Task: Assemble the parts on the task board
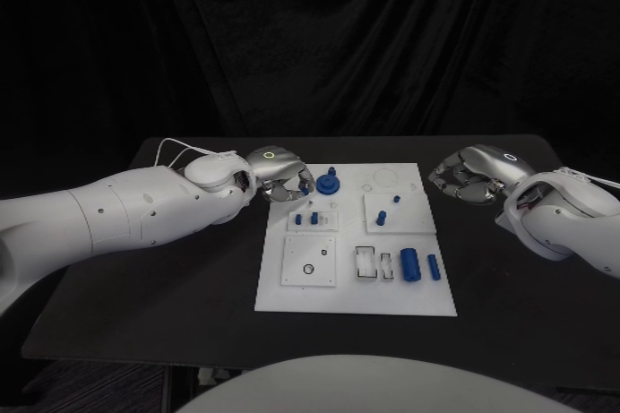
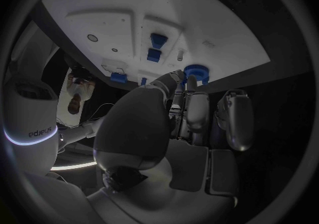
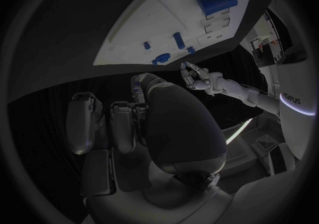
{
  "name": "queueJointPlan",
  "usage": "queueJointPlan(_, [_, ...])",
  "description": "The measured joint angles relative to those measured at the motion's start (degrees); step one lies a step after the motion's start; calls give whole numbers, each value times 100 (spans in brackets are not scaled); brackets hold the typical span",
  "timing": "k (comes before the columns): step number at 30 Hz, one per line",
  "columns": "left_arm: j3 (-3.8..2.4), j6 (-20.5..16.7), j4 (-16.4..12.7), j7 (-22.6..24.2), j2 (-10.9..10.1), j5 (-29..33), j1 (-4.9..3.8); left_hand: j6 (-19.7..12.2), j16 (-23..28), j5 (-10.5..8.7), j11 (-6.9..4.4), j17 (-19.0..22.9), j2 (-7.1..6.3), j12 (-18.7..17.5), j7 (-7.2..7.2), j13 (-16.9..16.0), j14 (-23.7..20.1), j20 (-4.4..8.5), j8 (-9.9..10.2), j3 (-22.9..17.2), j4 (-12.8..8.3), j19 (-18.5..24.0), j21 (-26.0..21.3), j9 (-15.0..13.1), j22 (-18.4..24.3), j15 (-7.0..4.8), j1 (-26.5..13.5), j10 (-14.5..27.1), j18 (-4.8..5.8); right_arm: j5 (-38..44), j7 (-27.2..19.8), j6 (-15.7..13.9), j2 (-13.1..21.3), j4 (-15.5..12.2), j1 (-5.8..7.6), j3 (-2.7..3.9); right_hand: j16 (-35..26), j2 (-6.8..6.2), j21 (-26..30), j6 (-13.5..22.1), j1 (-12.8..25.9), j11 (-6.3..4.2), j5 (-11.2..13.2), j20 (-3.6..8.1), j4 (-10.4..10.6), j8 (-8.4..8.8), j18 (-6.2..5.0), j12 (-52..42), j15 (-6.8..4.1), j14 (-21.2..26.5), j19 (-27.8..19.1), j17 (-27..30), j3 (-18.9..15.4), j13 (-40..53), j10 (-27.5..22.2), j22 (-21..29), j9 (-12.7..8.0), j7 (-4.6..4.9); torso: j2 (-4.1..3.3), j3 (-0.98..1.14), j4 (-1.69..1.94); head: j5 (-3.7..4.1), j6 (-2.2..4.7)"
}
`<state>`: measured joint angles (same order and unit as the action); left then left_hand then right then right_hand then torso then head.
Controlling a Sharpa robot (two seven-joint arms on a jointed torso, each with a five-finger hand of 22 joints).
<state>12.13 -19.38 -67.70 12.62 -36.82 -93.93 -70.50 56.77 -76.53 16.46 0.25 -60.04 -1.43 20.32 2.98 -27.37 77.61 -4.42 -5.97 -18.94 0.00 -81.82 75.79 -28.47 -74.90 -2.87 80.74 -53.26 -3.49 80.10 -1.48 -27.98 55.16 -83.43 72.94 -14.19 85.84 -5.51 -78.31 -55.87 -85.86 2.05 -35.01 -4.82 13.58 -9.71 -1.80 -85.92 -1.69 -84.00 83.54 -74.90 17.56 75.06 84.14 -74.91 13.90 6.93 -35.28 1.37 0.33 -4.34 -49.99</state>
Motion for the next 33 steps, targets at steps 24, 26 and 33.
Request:
queueJointPlan(24, [-1, 116, 435, 1, 383, -2, 160, -49, 22, 0, 8, 49, 3, -89, 29, 46, -22, 13, 67, 1, -1, 13, -46, -4, 0, 22, -3, -7, -1, 0, -1, 22, -15, 6, 0, 0, 0, 0, 0, 0, 0, 0, 44, 0, 16, 0, 0, 0, 0, 0, 0, 0, 16, 0, 0, 0, -1, 0, -4, 2, -20, -30, 0])
queueJointPlan(26, [-1, 128, 445, 1, 401, -2, 163, -49, 22, 0, 17, 50, 3, -89, 29, 46, -22, 9, 67, 1, -1, 35, -46, -4, 0, 22, -3, -16, -1, 0, -1, 23, -13, 4, 0, 0, 0, 0, 0, 0, 0, 0, 44, 0, 16, 0, 0, 0, 0, 0, 0, 0, 16, 0, 0, -3, -1, 0, -1, 4, -19, -25, 0])
queueJointPlan(33, [-1, 191, 463, -1, 428, -2, 178, -50, 48, -21, 27, 75, 3, -109, 29, 54, -42, 0, 67, -15, -17, 44, -70, -4, 0, 42, -3, -26, -1, -1, -1, 27, 4, -2, 0, 0, 0, 0, 0, 0, 0, 0, 44, 0, 16, 0, 0, 0, 0, 0, 0, 0, 16, 0, 0, -4, -1, 0, 3, 7, -19, -26, 0])
